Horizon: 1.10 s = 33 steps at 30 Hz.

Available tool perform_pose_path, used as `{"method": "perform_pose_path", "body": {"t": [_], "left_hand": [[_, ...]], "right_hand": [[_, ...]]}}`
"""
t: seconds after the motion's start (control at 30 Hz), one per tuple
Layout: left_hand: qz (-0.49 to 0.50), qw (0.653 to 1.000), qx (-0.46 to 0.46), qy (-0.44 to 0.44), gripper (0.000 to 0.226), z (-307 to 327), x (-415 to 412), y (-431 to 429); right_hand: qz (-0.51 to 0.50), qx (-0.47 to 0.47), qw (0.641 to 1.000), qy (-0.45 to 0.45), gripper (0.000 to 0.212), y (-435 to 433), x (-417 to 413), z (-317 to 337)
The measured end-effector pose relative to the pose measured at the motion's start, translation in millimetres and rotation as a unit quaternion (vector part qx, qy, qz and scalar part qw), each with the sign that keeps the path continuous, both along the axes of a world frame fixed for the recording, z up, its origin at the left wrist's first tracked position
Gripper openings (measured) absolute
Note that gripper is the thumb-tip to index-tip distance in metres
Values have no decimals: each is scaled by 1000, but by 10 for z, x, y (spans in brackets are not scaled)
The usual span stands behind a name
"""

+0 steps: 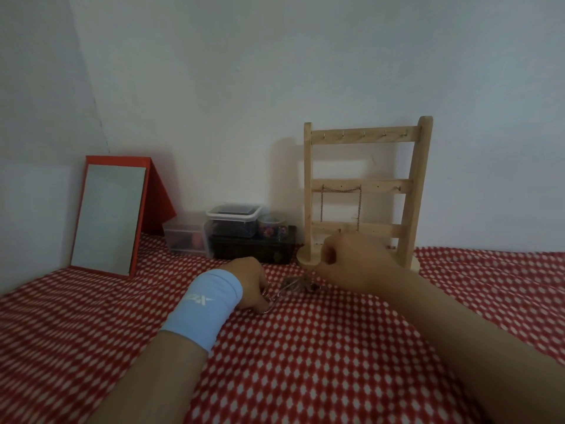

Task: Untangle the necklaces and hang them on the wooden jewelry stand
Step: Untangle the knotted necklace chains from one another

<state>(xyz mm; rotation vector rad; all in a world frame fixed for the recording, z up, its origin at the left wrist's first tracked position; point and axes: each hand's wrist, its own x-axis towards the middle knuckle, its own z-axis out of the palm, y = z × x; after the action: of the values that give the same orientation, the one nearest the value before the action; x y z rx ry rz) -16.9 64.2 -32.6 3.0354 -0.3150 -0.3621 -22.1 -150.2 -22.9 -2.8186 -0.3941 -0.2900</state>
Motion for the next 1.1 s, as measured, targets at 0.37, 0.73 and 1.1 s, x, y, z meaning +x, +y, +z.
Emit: {"method": "perform_pose_path", "body": {"t": [0.37,0.73,1.1], "left_hand": [[-19,978,-202,-53,17,0,-27,-9],[89,885,-457,17,29,121,-49,-115],[155,976,-134,-79,26,75,85,397]], "right_hand": [[123,69,989,33,28,146,-47,-28],[89,214,968,98,14,69,27,-53],[37,566,805,174,18,-266,189,61]]}}
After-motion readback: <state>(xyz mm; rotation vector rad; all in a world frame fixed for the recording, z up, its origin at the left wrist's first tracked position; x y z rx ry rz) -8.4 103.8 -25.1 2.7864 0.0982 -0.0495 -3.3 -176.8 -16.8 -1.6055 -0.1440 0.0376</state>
